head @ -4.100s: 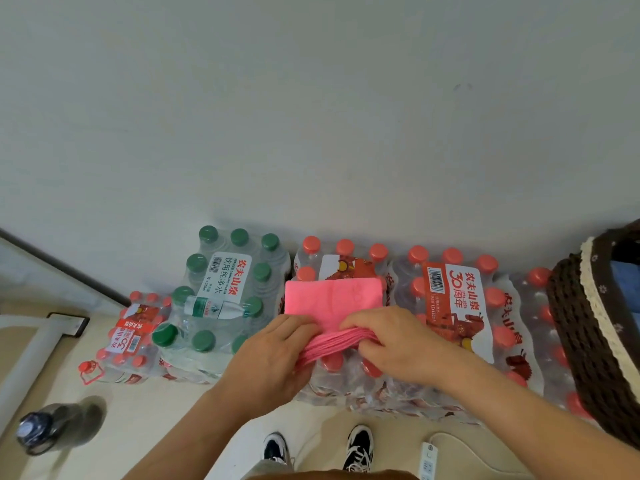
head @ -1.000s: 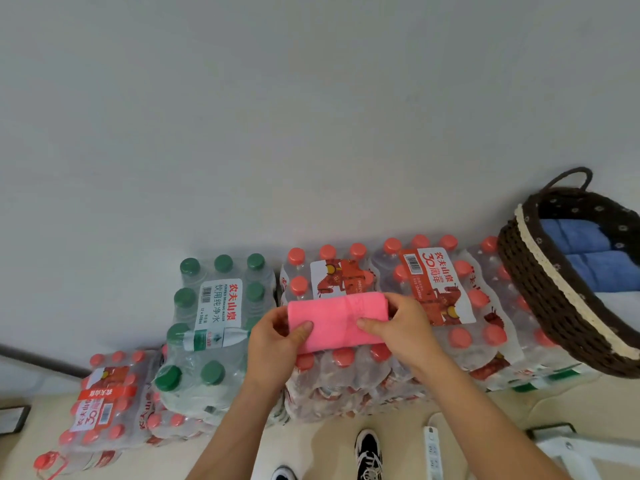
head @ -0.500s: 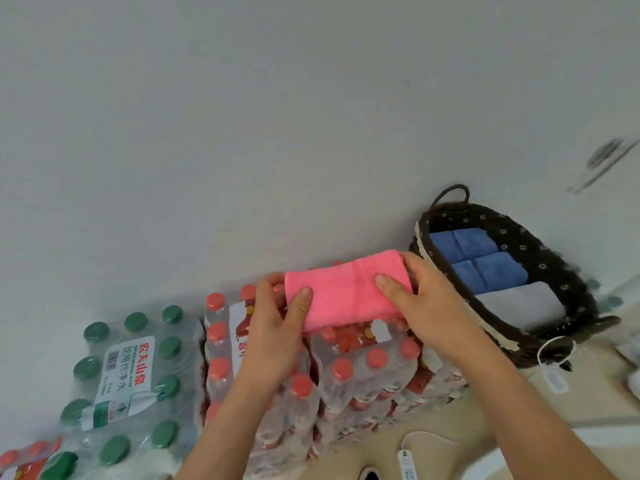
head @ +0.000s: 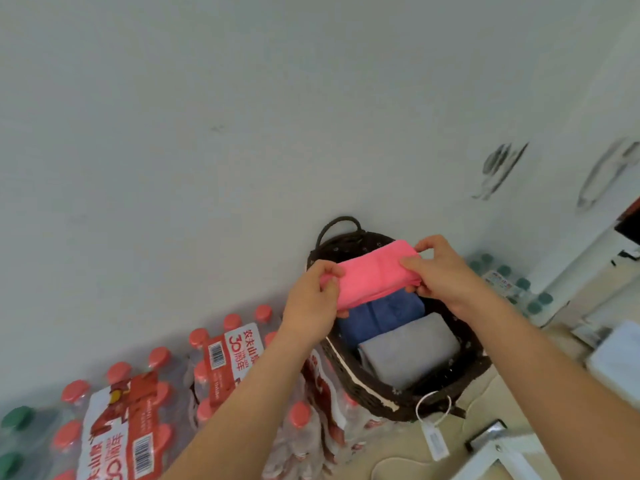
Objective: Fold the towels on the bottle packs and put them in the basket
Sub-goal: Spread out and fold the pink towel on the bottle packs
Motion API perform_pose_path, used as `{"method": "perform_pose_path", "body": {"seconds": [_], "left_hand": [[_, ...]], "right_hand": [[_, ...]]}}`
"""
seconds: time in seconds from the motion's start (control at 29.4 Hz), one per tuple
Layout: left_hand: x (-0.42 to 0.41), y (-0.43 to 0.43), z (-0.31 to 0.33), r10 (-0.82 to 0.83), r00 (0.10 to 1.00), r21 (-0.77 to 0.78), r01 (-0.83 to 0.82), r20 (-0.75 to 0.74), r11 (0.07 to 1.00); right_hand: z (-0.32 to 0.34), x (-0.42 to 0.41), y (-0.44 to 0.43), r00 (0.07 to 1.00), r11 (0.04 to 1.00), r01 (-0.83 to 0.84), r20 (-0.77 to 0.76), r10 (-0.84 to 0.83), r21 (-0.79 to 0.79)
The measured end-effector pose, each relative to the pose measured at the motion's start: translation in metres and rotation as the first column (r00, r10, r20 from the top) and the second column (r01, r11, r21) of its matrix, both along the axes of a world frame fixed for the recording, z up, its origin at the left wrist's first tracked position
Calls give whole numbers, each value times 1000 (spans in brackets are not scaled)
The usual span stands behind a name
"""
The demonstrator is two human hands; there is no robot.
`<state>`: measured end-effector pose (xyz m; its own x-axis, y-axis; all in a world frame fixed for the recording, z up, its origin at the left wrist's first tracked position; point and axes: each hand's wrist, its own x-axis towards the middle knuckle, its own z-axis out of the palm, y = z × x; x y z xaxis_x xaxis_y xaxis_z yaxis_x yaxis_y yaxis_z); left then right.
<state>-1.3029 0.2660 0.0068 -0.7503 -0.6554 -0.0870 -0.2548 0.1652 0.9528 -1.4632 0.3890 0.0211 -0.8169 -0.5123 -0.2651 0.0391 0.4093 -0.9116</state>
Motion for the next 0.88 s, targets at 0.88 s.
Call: {"method": "perform_pose_path", "body": {"seconds": [0.88], "left_hand": [[-44, 13, -20, 316, 763, -804, 420, 564, 421]], "right_hand": [[-44, -24, -21, 601, 776, -63, -597, 531, 628]]}}
